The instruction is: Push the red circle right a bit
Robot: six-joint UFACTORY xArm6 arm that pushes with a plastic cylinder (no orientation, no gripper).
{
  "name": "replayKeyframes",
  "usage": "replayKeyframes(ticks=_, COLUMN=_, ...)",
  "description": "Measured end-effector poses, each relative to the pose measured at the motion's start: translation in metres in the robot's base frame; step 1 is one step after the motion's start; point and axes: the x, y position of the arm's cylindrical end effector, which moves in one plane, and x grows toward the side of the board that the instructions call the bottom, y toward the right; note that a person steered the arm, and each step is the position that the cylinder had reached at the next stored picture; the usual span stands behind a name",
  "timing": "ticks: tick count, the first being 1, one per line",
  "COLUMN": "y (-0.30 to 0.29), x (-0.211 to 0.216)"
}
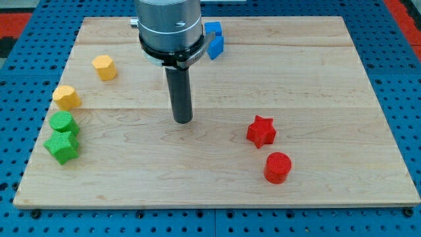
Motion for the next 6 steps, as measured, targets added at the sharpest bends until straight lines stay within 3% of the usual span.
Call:
replayKeyframes(ticks=2, y=0.01, x=0.02)
replayKeyframes(ticks=4, y=0.034, x=0.102)
replayKeyframes(ticks=5, y=0.074, x=0.121)
replayKeyframes(ticks=6, y=0.103, x=0.113)
